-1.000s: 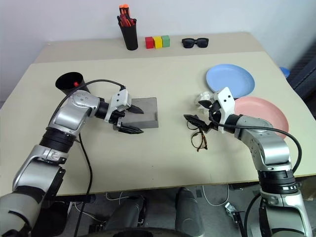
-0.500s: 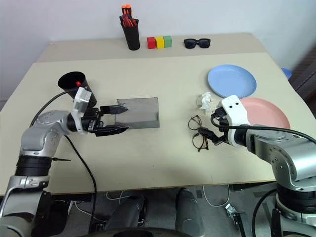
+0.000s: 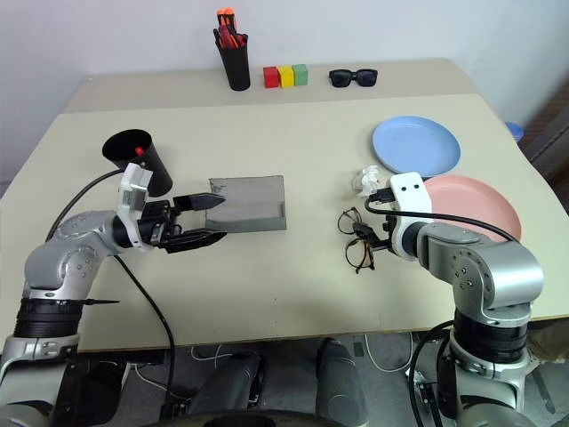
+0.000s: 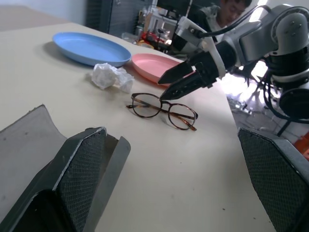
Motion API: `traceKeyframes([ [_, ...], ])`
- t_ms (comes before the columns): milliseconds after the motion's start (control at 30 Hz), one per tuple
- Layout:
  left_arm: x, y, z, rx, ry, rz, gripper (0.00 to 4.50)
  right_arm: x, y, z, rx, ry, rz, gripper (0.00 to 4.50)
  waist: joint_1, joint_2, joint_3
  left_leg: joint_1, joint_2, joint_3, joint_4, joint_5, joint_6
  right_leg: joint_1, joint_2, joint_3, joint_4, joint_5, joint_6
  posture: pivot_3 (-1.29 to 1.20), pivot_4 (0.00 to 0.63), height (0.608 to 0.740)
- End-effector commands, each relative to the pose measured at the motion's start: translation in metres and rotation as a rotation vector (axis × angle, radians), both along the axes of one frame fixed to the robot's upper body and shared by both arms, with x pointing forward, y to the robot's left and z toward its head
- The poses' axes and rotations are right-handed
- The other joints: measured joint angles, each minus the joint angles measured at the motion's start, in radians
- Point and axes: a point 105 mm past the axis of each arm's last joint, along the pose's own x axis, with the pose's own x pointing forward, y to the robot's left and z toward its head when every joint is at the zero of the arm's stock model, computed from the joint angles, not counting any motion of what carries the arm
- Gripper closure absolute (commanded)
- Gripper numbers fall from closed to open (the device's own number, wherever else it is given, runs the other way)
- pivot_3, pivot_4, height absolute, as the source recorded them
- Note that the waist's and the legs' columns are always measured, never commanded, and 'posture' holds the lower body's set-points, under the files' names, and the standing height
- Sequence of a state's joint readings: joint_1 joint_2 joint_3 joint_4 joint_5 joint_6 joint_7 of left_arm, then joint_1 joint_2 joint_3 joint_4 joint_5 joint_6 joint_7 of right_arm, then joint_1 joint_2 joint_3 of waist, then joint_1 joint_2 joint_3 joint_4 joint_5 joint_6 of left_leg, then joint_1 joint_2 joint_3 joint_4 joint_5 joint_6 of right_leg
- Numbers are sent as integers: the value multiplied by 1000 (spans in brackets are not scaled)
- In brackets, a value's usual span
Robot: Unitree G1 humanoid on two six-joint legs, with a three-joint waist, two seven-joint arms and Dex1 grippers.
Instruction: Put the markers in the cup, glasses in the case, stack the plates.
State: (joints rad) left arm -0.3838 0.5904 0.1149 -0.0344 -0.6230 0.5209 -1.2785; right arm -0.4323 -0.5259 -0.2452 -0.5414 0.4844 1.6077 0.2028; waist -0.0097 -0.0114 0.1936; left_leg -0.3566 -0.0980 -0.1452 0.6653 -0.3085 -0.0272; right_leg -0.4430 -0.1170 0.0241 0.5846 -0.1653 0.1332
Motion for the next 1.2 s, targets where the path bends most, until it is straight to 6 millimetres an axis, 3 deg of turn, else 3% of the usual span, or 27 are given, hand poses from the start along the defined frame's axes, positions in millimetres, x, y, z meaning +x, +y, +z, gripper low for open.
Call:
traceKeyframes([
  [33, -4, 2, 13, -14, -55, 6, 0, -4, -1, -4, -20, 30, 22, 1886, -1, 0, 0, 0, 0, 0, 0, 0, 0, 0, 0, 0, 0, 0, 0, 0, 150, 740],
  [67, -4, 3, 13, -15, -54, 9, 0, -5, -1, -5, -19, 34, 28, 2346, -1, 0, 0, 0, 0, 0, 0, 0, 0, 0, 0, 0, 0, 0, 0, 0, 150, 740],
  [433, -2, 4, 11, -26, -40, 24, 0, 4, -2, 10, 12, -19, 5, 2346, -2, 0, 0, 0, 1, 1, 0, 0, 0, 0, 1, 0, 0, 0, 0, 0, 150, 740],
  [567, -1, 5, 11, -22, -35, 28, 0, 13, -15, 31, 25, -69, -40, 2346, -2, 0, 0, 0, 0, 1, 0, 0, 0, 0, 0, 0, -1, 0, 0, 0, 150, 740],
  [667, 0, 5, 9, -6, -48, 28, 0, 15, -6, 35, 55, -64, 23, 2346, -2, 0, 0, 0, 1, 1, 0, 0, 0, 0, 1, 0, -1, 0, 0, 0, 150, 740],
  [800, 1, 2, 11, -16, -55, 27, 0, 11, 14, 24, 122, -25, 97, 2346, -3, 0, 0, 0, 1, 1, -1, 0, 0, 0, 1, 0, -2, 0, -1, 0, 150, 740],
  [1200, -2, -1, 13, -14, -63, 31, 0, 0, 23, 1, 161, 61, 114, 2346, -2, 0, 0, 0, 1, 1, -1, 0, 0, 0, 1, 0, -2, 0, -1, 0, 150, 740],
])
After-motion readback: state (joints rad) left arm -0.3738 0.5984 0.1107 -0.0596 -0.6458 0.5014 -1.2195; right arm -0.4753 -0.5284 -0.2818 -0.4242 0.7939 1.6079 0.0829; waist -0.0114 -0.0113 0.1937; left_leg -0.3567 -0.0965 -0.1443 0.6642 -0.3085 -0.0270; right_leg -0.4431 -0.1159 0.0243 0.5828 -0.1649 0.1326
